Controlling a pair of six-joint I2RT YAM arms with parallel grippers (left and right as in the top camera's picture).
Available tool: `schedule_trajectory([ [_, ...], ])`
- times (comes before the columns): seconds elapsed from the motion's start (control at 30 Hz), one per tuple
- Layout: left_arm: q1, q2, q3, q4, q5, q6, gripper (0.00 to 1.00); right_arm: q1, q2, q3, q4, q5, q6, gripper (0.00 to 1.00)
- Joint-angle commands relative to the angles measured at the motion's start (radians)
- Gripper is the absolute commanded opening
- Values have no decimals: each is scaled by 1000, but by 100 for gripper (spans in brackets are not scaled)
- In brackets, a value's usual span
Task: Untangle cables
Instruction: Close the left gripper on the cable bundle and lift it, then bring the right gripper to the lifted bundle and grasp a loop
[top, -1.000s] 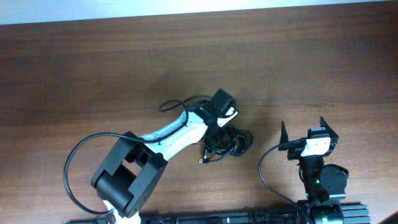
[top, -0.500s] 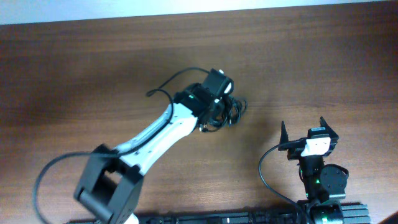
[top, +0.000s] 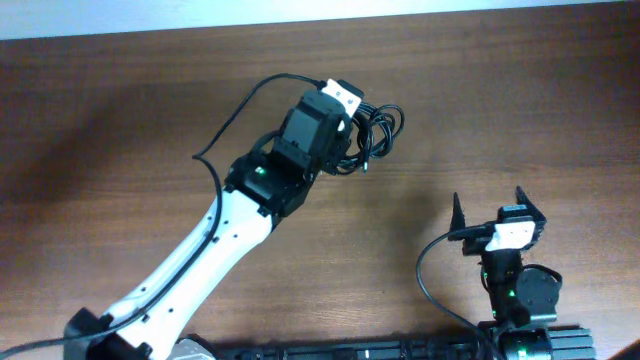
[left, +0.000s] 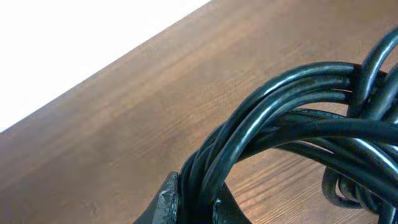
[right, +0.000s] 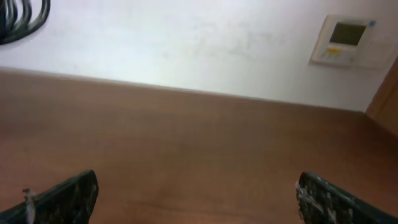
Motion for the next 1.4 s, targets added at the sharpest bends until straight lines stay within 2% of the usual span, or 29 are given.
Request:
schedule_trajectory([
  [0.0, 3, -61, 29, 26, 73, -16, 0, -6, -6, -4, 70, 11, 238, 100],
  [0.1, 3, -71, 29, 42, 128, -15, 0, -6, -6, 11, 79, -22, 387, 100],
  [0.2, 6, -74, 29, 55, 158, -1, 0, -6, -6, 44, 70, -103, 388, 100],
  [0.4, 9, -74, 29, 60, 243, 16, 0, -6, 57, 244, -134, -125, 398, 100],
  [0.63, 8, -74, 29, 66, 445, 227, 0, -6, 315, 493, -312, -225, 398, 100],
  [0.8, 8, -74, 29, 77, 452, 367, 0, -6, 531, 649, -340, -475, 397, 100],
  [0.93, 8, -74, 29, 82, 452, 534, 0, -6, 655, 706, -341, -628, 383, 99],
  [1.1, 8, -74, 29, 129, 491, 541, 0, -6, 763, 726, -317, -740, 375, 99],
  [1.37, 8, -87, 29, 181, 582, 541, 0, -6, 785, 732, -277, -801, 355, 99],
])
